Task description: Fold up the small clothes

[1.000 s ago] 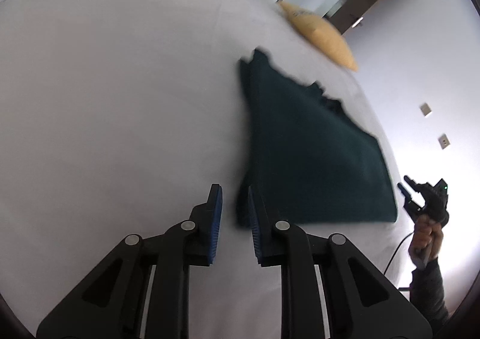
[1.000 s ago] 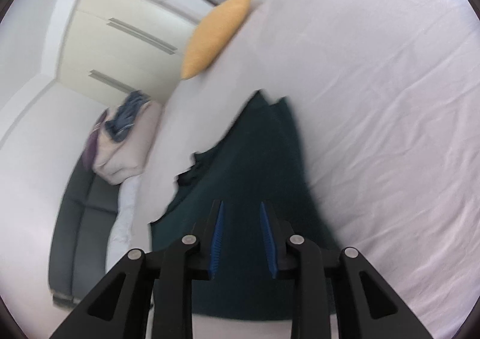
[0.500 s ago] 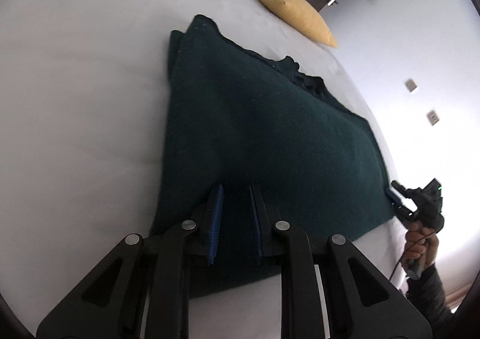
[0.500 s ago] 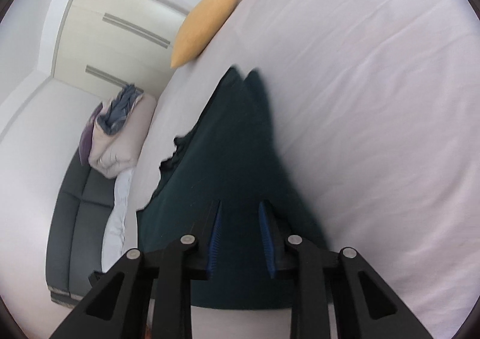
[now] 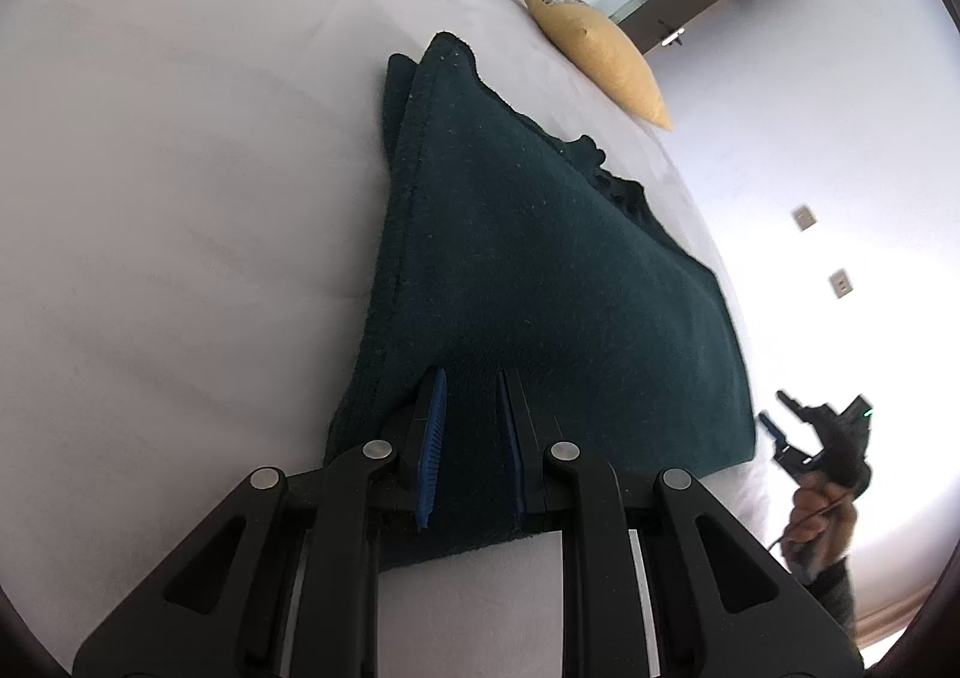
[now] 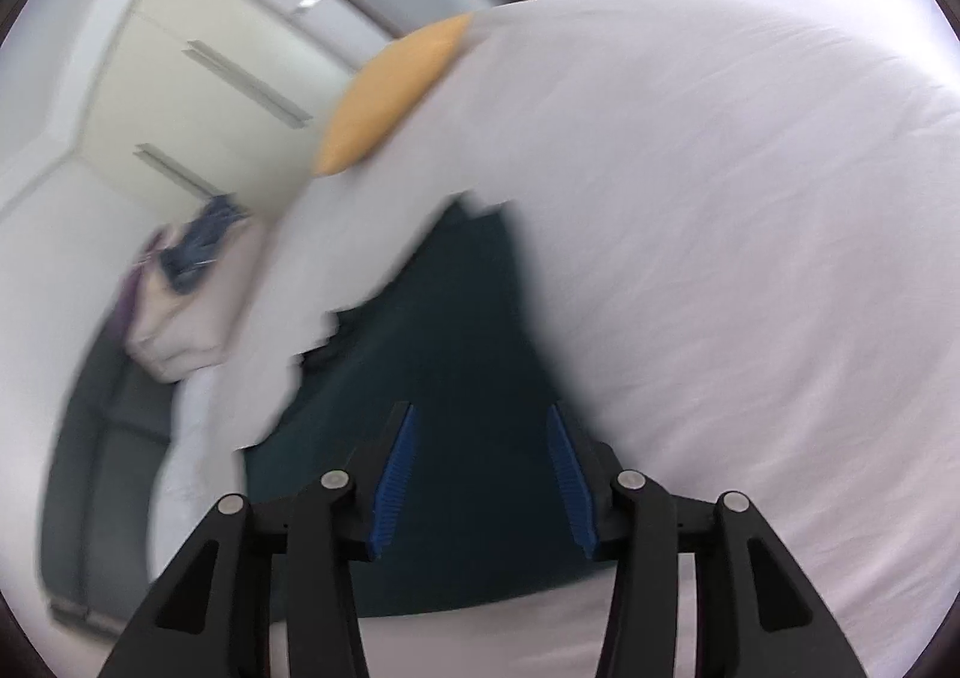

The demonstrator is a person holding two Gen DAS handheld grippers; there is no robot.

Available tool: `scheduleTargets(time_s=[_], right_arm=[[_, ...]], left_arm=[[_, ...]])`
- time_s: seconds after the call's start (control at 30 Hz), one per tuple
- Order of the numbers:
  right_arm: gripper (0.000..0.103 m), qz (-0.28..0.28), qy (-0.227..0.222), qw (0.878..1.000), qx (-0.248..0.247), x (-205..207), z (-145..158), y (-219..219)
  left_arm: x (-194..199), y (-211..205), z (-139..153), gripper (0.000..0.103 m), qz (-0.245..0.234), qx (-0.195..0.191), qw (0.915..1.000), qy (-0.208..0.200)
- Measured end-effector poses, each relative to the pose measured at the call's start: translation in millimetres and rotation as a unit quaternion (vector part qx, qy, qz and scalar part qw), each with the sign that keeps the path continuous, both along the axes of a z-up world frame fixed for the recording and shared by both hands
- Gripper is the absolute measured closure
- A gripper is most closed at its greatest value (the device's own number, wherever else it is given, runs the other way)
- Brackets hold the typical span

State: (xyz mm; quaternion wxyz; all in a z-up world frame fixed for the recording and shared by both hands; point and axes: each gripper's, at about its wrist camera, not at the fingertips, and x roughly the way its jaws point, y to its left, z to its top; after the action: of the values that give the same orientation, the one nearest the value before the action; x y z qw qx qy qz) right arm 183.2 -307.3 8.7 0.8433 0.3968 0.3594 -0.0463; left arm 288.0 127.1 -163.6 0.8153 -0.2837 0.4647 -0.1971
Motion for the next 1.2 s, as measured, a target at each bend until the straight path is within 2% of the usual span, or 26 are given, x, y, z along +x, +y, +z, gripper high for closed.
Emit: scheduleTargets(time_s=[0.13,0.27,0.4,0.57,0.63,0.83,0.9,0.97,1.1,1.2], right_arm=[[0.053,0.014,-0.008,0.997,0.071,-15.8,-18.9,-28.0],[0.053,0.043,-0.008,0.994,0.102,-18.8,-29.9,-34.3],[0.053,0.083,-0.019,0.990,0.109,-14.0,-27.8,-21.9],[0.061,0.095,-0.024,0.989,0.106,-10.2,-24.1,-17.4],[0.061,0.095,-0.027,0.990,0.105,-10.2,-23.6,-20.2],[0.061,0.104,0.009,0.989,0.104,3.7,-37.5,-27.6],[0.070,0.112,0.013,0.988,0.101,11.3,-39.1,-26.5],[0.088,0.122,0.018,0.988,0.088,19.1,-37.1,-22.8],[0.091,0.131,0.015,0.989,0.070,19.0,-30.9,-17.3],[0.093,0.122,0.024,0.989,0.086,13.8,-36.0,-20.8]], left_arm=[[-1.4,1.3,-2.2,0.086,0.001,-0.004,1.0000,-0.002],[-2.3,1.8,-2.4,0.086,0.000,-0.002,1.0000,-0.003],[-2.9,0.0,-2.4,0.086,0.002,-0.003,1.0000,-0.005],[-7.3,4.8,-3.3,0.086,0.001,-0.008,1.0000,-0.005],[-7.1,5.5,-3.8,0.086,0.001,-0.009,0.9999,-0.006],[-7.0,5.8,-4.7,0.086,0.001,-0.011,0.9999,-0.007],[-7.2,6.0,-4.9,0.086,0.001,-0.011,0.9999,-0.007],[-7.1,6.0,-4.8,0.086,0.001,-0.012,0.9999,-0.007],[-7.0,6.0,-4.8,0.086,0.001,-0.013,0.9999,-0.006],[-6.3,5.6,-4.3,0.086,-0.001,-0.011,0.9999,-0.003]])
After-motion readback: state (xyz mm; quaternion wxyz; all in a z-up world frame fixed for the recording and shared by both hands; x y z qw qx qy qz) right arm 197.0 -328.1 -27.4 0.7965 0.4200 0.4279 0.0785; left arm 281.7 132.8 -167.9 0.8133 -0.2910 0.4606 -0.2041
